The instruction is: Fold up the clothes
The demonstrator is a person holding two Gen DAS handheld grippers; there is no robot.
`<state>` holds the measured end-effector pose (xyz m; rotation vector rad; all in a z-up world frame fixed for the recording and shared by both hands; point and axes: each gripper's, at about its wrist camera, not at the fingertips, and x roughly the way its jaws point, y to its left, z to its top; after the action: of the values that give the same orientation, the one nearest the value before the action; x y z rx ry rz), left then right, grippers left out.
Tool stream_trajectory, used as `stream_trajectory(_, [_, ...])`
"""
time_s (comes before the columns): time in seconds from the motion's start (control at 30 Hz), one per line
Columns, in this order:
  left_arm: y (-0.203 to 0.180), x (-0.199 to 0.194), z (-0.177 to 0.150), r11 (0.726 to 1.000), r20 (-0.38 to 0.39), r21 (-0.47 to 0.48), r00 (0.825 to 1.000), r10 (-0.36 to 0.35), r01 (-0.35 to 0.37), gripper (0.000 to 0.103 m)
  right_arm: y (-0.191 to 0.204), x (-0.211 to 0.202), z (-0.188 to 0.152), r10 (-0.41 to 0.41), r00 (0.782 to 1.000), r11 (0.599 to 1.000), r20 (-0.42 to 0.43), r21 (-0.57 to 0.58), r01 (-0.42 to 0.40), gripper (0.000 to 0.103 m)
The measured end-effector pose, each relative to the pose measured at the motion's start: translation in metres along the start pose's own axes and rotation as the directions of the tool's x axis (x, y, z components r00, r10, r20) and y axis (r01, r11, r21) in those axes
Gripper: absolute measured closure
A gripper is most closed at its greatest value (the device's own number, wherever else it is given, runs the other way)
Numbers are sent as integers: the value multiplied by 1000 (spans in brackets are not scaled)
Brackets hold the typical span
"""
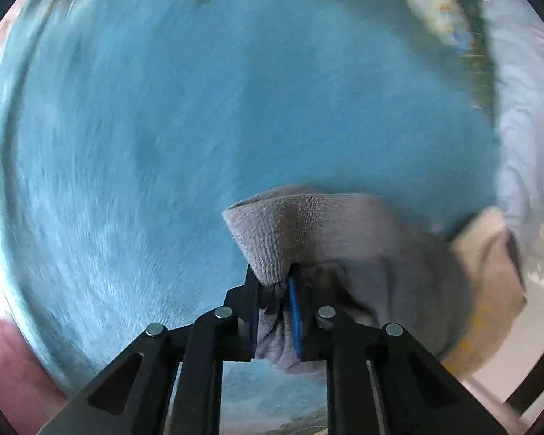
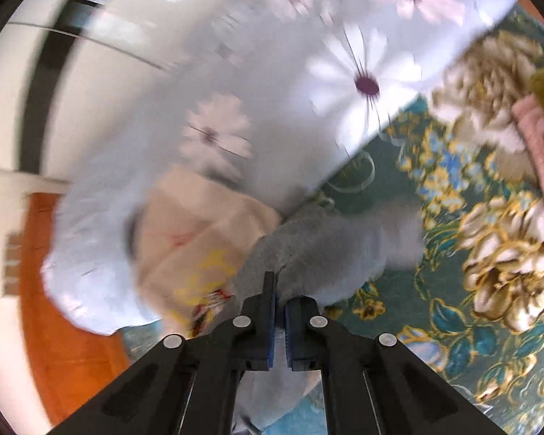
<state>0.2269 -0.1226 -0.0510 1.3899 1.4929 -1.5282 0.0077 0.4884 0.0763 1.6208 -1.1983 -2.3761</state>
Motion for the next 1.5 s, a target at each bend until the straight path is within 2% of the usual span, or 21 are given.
stream_trajectory(0.07, [-14,-29,8,994,43,109,999,-25,20,91,-20,-40,-25,4,999,998,43,-55,-2,99])
stream_trajectory(0.1, [-18,-40,11,987,61,161,998,-23,13,91,-38,-49,-44,-37,999,997,37,-64,40,99])
stream_trajectory(0.17, [-14,-51,26,970,82,242,997,6,-26,91,-87,-41,-74,-110,993,994,-45,17,111,95])
stream_trajectory(0.2, [-4,-48,37,962,85,268,996,37,-59,91,-114,-32,-89,-154,983,984,-100,74,161,90])
stream_trajectory(0.27, [20,-42,59,953,66,277,992,108,-122,91,-164,-14,-120,-255,945,941,-204,172,292,65])
stream_trajectory(0.3, [22,-41,60,954,62,269,991,117,-129,91,-177,-15,-131,-283,936,925,-209,198,324,53])
stream_trajectory(0.33, [23,-40,60,956,58,260,991,122,-133,91,-189,-17,-142,-292,935,913,-201,233,335,52])
stream_trajectory(0.47, [7,-45,60,945,82,289,987,136,-154,91,-210,-32,-161,-270,951,883,-151,354,307,52])
stream_trajectory(0.57, [17,-43,53,930,105,328,984,140,-168,91,-207,-25,-155,-255,958,895,-133,342,286,51])
stream_trajectory(0.67, [6,-46,60,928,116,333,984,136,-167,91,-204,-11,-146,-244,961,909,-130,314,274,52])
stream_trajectory(0.77, [4,-59,59,910,123,368,980,153,-188,91,-215,4,-141,-288,946,887,-150,330,322,51])
stream_trajectory(0.87, [2,-63,61,911,124,366,980,154,-189,91,-228,17,-137,-310,937,855,-161,385,349,52])
stream_trajectory(0.9, [1,-63,62,915,123,358,981,151,-185,91,-231,21,-137,-298,941,844,-161,417,338,56])
stream_trajectory(0.97, [2,-65,64,921,118,346,982,148,-181,91,-234,26,-137,-238,958,832,-160,475,286,77])
stream_trajectory(1.0, [0,-59,64,922,117,343,982,150,-181,91,-230,27,-136,-222,962,834,-158,481,271,92])
stream_trajectory(1.07, [-8,-46,57,922,121,341,981,149,-182,91,-221,24,-131,-192,970,844,-148,480,240,95])
stream_trajectory(1.13, [-15,-50,55,924,126,347,984,123,-160,92,-202,7,-122,-167,981,879,-98,437,193,96])
stream_trajectory(1.23, [-30,-82,59,929,147,363,989,15,-68,92,-170,-45,-107,-89,995,933,40,353,69,97])
stream_trajectory(1.33, [-19,-111,67,922,166,388,985,-52,-17,92,-156,-101,-123,-55,990,958,127,287,17,97])
stream_trajectory(1.4, [-2,-128,73,914,177,405,981,-79,0,92,-163,-120,-150,-71,991,965,117,261,39,97])
stream_trajectory(1.5, [38,-114,78,908,198,401,979,42,-120,92,-188,-84,-189,-200,979,950,-44,237,205,97])
